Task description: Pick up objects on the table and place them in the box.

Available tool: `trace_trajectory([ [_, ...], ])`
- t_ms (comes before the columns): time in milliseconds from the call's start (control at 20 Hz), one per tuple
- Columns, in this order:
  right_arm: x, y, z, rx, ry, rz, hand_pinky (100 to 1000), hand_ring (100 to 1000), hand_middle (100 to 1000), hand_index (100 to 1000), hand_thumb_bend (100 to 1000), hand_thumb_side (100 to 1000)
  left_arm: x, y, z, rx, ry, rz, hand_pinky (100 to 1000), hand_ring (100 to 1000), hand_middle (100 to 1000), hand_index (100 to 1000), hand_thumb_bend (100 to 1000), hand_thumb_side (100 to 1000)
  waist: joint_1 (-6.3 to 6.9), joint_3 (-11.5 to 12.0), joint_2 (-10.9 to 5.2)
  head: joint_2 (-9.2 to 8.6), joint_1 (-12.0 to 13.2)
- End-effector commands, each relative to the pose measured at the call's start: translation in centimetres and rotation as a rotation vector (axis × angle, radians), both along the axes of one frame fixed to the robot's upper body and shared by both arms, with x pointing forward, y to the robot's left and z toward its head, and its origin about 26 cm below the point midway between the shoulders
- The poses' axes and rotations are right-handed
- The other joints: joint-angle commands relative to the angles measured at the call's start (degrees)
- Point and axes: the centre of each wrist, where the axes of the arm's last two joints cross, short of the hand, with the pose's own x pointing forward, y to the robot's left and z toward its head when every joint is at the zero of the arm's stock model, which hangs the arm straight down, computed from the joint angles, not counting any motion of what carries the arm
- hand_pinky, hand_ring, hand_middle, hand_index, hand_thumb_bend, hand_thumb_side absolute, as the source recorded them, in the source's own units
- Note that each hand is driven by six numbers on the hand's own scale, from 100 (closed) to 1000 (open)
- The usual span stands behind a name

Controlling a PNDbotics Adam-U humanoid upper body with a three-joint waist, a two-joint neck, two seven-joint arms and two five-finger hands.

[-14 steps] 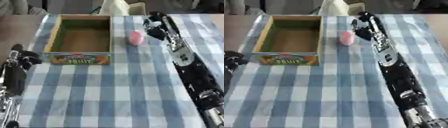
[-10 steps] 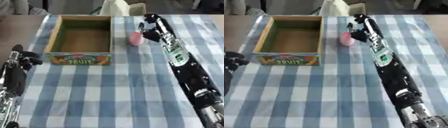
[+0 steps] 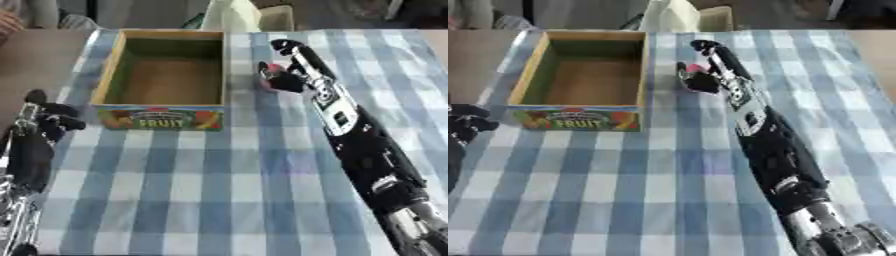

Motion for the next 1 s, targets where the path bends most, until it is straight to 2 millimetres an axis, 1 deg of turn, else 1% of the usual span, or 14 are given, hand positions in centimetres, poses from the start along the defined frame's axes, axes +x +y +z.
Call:
trace_trajectory([
  [50, 0.4, 0.1, 1.0, -0.041, -0.012, -0.009, 640, 911, 862, 929, 226, 481, 0.0, -0.1, 0.6, 0.011, -0.023, -0.009, 698, 503, 517, 549, 162, 847, 0.04, 0.15, -0.86, -0.32, -0.17],
  [200, 0.4, 0.0, 0.5, -0.09, 0.01, -0.023, 648, 919, 868, 934, 248, 500, 0.0, 0.0, 0.6, 0.011, -0.024, -0.008, 698, 503, 516, 549, 162, 847, 0.02, 0.29, -0.82, -0.3, -0.1],
  [400, 0.4, -0.3, 0.3, -0.143, 0.035, -0.035, 649, 916, 865, 932, 260, 501, 0.0, 0.0, 0.7, 0.011, -0.024, -0.007, 699, 504, 517, 549, 164, 848, -0.06, 0.24, -0.76, -0.22, 0.06],
  [600, 0.4, -0.8, 0.2, -0.173, 0.047, -0.059, 643, 908, 856, 922, 250, 466, 0.0, 0.0, 0.7, 0.012, -0.024, -0.007, 699, 504, 517, 549, 164, 848, -0.13, 0.07, -0.74, -0.17, 0.22],
  [650, 0.4, -0.9, 0.1, -0.177, 0.049, -0.065, 640, 903, 847, 917, 230, 432, 0.0, 0.0, 0.7, 0.012, -0.024, -0.007, 699, 505, 517, 549, 164, 848, -0.12, 0.06, -0.73, -0.13, 0.26],
  [700, 0.4, -1.0, 0.1, -0.181, 0.05, -0.072, 638, 902, 844, 915, 222, 416, 0.0, 0.0, 0.7, 0.012, -0.024, -0.007, 699, 505, 517, 549, 163, 848, -0.11, 0.06, -0.72, -0.1, 0.3],
  [750, 0.4, -1.0, 0.0, -0.183, 0.051, -0.079, 633, 894, 830, 907, 175, 342, 0.0, 0.0, 0.7, 0.011, -0.024, -0.007, 699, 505, 517, 549, 163, 848, -0.09, 0.05, -0.71, -0.08, 0.31],
  [800, 0.4, -1.1, 0.0, -0.184, 0.051, -0.086, 632, 892, 827, 906, 167, 327, 0.0, 0.0, 0.7, 0.011, -0.024, -0.007, 699, 505, 517, 549, 163, 848, -0.06, 0.06, -0.7, -0.07, 0.33],
  [850, 0.4, -1.2, 0.0, -0.183, 0.051, -0.093, 622, 873, 805, 895, 115, 251, 0.0, 0.0, 0.7, 0.011, -0.024, -0.007, 699, 505, 517, 549, 163, 848, -0.04, 0.06, -0.7, -0.05, 0.36],
  [900, 0.4, -1.2, -0.1, -0.182, 0.05, -0.099, 614, 861, 792, 886, 100, 201, 0.0, 0.0, 0.7, 0.012, -0.024, -0.006, 699, 505, 517, 549, 162, 848, -0.02, 0.05, -0.71, -0.05, 0.38],
  [950, 0.3, -1.3, -0.1, -0.179, 0.046, -0.106, 593, 835, 766, 863, 100, 100, 0.0, 0.0, 0.7, 0.011, -0.024, -0.006, 699, 505, 517, 549, 163, 848, 0.0, 0.03, -0.71, -0.04, 0.41],
  [1000, 0.3, -1.3, 0.0, -0.176, 0.039, -0.114, 583, 822, 752, 850, 100, 100, 0.0, 0.0, 0.6, 0.011, -0.024, -0.006, 699, 505, 517, 549, 163, 848, 0.02, 0.01, -0.71, -0.03, 0.44],
])
